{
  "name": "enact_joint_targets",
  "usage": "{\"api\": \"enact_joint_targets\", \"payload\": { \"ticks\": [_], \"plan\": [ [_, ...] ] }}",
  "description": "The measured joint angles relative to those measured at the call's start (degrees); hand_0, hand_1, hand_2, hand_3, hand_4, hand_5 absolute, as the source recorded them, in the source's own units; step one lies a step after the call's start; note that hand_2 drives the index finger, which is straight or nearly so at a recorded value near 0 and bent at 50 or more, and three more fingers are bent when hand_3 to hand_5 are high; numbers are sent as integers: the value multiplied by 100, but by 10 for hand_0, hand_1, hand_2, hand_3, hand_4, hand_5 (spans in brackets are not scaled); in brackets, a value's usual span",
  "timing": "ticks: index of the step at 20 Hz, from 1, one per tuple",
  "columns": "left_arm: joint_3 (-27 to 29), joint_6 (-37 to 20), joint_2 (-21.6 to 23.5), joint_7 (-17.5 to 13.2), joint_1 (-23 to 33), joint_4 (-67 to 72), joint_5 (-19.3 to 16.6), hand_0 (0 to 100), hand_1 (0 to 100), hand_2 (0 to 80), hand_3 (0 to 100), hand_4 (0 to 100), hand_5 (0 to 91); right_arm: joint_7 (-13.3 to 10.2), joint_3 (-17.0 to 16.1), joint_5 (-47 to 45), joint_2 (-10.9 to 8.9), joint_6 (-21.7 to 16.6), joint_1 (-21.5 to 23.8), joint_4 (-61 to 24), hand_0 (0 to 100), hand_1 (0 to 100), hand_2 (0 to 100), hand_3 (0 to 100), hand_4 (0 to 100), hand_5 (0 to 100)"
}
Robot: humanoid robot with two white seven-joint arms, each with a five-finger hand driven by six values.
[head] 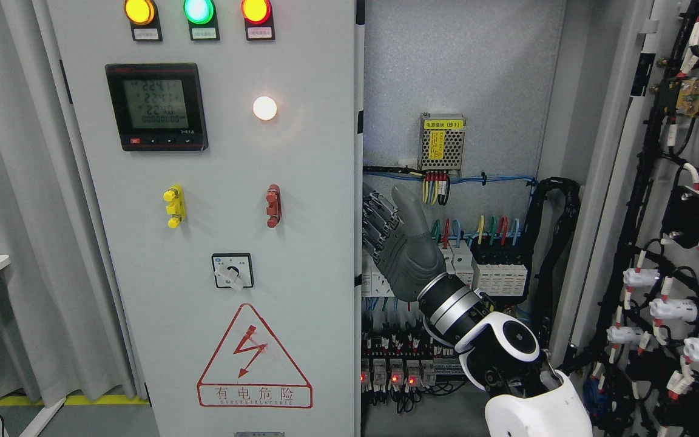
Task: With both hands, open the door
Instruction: 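Hook the right hand fingers behind the meter-display door's edge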
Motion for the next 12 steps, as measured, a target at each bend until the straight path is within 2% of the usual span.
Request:
{"api": "enact_joint_targets", "payload": {
  "ticks": [10, 12],
  "plan": [
    [0, 0, 0, -1, 0, 0, 0, 288, 0, 27, 27, 35, 0, 125, -31, -210, -128, 17, 32, 6, 218, 0, 0, 0, 0, 0],
    [1, 0, 0, -2, 0, 0, 0, 288, 0, 27, 27, 35, 0, 209, -36, -230, -143, 13, 40, 7, 218, 0, 0, 0, 0, 0]
  ]
}}
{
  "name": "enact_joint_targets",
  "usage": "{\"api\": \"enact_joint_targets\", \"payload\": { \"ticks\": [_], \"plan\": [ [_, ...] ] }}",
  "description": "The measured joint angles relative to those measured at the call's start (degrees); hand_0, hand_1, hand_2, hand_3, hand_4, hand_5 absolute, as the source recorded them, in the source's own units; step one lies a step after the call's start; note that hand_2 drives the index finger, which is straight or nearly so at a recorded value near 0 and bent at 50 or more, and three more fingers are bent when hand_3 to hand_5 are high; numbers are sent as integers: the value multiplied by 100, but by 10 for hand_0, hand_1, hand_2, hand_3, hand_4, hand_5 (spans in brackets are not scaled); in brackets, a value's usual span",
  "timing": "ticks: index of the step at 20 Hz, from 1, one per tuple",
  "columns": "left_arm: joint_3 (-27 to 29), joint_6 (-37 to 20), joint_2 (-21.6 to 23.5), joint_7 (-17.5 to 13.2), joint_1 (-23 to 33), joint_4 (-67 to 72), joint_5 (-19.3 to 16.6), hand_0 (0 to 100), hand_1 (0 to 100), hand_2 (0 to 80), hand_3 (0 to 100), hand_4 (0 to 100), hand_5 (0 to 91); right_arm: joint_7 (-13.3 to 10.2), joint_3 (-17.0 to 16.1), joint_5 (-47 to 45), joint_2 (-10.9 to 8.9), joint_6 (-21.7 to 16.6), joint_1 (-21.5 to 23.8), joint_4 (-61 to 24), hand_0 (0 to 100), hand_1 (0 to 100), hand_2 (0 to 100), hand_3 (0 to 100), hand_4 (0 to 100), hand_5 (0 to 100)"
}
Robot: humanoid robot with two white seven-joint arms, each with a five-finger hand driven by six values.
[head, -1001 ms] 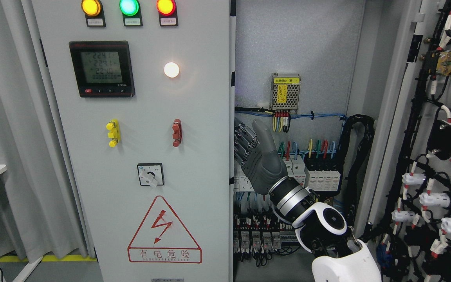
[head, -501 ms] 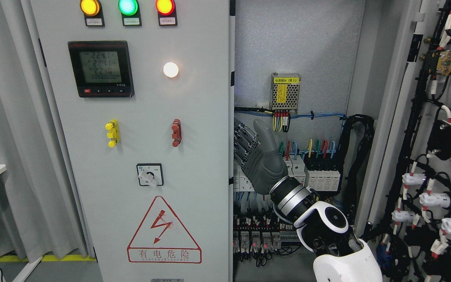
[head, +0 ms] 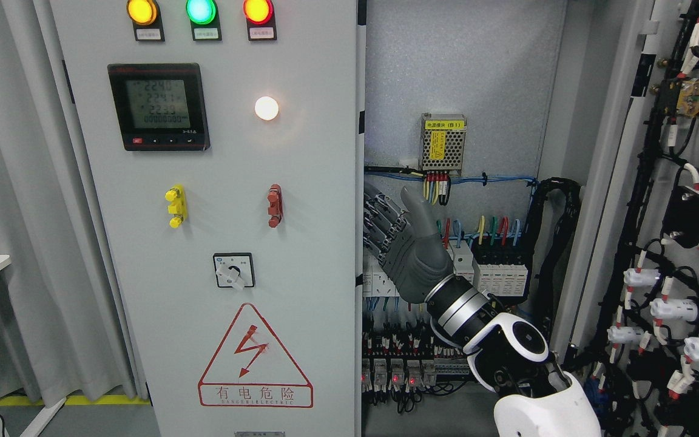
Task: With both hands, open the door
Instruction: 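Hook the right hand fingers behind the meter-display door's edge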
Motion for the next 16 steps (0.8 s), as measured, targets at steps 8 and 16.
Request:
{"api": "enact_joint_targets", "payload": {
  "ticks": [8, 16],
  "plan": [
    [2, 0, 0, -11, 0, 0, 0, 288, 0, 27, 27, 33, 0, 165, -43, -50, -38, -13, 18, 6, 218, 0, 0, 0, 0, 0],
    [4, 0, 0, 1, 0, 0, 0, 288, 0, 27, 28, 34, 0, 247, -74, -196, -58, -13, 51, 6, 219, 0, 0, 0, 0, 0]
  ]
}}
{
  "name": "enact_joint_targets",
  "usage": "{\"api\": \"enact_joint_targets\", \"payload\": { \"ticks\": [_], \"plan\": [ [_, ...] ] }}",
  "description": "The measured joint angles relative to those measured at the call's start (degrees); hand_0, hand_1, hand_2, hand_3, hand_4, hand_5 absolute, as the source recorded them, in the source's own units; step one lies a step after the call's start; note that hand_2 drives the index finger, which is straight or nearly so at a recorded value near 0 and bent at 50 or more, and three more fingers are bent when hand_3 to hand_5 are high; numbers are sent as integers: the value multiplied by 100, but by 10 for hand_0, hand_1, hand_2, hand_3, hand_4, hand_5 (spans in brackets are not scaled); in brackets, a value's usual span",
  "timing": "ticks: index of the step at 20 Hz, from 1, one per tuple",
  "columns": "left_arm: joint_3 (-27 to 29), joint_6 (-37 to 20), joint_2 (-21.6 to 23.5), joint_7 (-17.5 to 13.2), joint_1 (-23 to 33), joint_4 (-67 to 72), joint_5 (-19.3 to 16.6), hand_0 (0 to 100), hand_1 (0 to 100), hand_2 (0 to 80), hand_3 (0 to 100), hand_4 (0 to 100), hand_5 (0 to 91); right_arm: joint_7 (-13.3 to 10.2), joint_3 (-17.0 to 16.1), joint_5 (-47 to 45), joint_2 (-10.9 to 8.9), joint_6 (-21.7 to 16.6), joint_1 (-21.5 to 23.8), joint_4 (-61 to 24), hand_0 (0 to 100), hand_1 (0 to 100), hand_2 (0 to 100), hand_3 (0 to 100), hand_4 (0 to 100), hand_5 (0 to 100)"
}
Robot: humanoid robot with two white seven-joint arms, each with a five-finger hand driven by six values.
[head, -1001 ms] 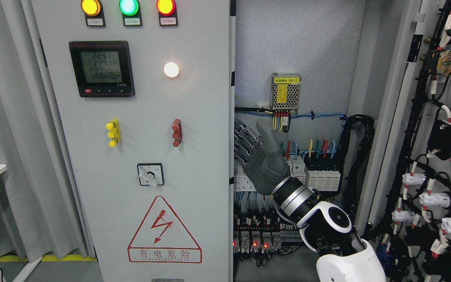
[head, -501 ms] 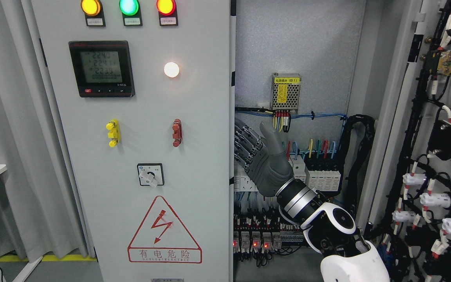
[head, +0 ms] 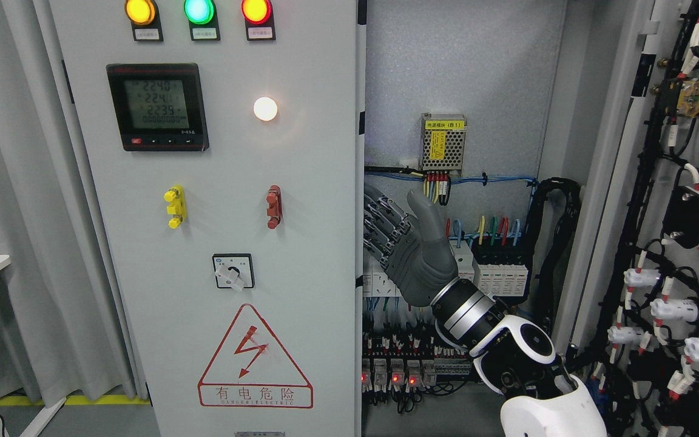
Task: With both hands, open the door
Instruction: 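Hook the right hand fingers behind the meter-display door's edge, then pull the meter-display door open, sweeping the right hand outward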
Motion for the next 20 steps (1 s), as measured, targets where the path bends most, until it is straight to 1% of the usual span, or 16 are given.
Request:
{"api": "enact_joint_targets", "payload": {
  "ticks": [7, 10, 20],
  "plan": [
    [1, -1, 0, 2, 0, 0, 0, 288, 0, 27, 28, 33, 0, 114, -15, -41, -11, 0, 12, 1, 219, 0, 0, 0, 0, 0],
    [2, -1, 0, 3, 0, 0, 0, 288, 0, 27, 28, 33, 0, 218, -20, -48, -14, -1, 14, 2, 219, 0, 0, 0, 0, 0],
    [3, -9, 0, 10, 29, -4, 0, 288, 0, 27, 27, 34, 0, 368, -70, -61, -23, -1, 38, -12, 218, 0, 0, 0, 0, 0]
  ]
}}
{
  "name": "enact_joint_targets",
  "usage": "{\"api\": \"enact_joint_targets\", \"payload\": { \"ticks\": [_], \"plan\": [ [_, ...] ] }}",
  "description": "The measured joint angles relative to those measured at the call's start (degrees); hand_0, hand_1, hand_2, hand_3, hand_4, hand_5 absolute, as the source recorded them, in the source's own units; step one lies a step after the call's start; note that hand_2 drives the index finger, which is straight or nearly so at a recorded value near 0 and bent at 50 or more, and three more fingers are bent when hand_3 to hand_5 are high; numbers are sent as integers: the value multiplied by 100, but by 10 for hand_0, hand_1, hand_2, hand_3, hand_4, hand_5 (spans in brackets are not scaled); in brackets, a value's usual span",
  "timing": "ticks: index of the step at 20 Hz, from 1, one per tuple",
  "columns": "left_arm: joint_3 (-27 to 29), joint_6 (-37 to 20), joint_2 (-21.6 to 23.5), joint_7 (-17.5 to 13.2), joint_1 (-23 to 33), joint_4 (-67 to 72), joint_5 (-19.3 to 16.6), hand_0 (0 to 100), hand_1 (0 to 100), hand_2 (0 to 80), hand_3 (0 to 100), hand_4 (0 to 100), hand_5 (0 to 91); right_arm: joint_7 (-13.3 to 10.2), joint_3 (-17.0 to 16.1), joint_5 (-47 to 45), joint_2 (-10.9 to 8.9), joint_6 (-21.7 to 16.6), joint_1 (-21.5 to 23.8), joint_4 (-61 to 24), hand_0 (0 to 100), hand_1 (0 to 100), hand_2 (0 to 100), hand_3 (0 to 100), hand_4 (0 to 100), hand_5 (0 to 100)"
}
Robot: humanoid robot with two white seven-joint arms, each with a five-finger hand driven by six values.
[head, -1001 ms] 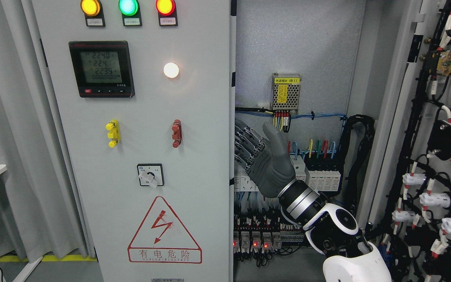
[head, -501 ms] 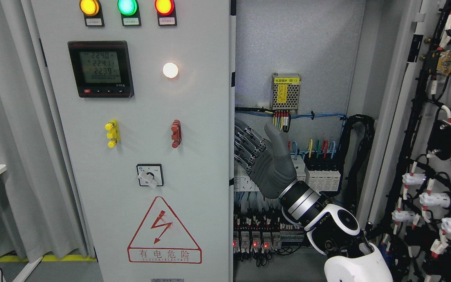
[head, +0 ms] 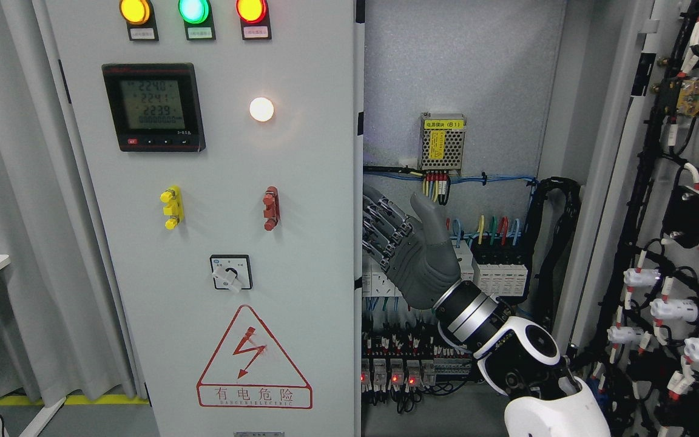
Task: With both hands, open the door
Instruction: 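Pull the meter-display door open, sweeping the right hand outward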
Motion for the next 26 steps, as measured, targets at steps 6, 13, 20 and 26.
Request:
{"api": "enact_joint_targets", "payload": {
  "ticks": [6, 13, 20, 26],
  "plan": [
    [0, -17, 0, 7, 30, 1, 0, 288, 0, 27, 27, 34, 0, 232, -44, -5, 0, 0, 43, -21, 218, 0, 0, 0, 0, 0],
    [0, 5, 0, -5, -10, 3, 0, 288, 0, 27, 28, 35, 0, 230, -76, -4, -2, -2, 79, -46, 218, 0, 0, 0, 0, 0],
    [0, 6, 0, -11, -23, 4, 0, 288, 0, 28, 28, 35, 0, 169, -23, 10, 63, -41, 215, -222, 218, 0, 0, 0, 0, 0],
    [0, 6, 0, -12, -27, 4, 0, 288, 0, 28, 27, 34, 0, 142, 231, 51, 134, -51, 378, -454, 218, 0, 0, 0, 0, 0]
  ]
}}
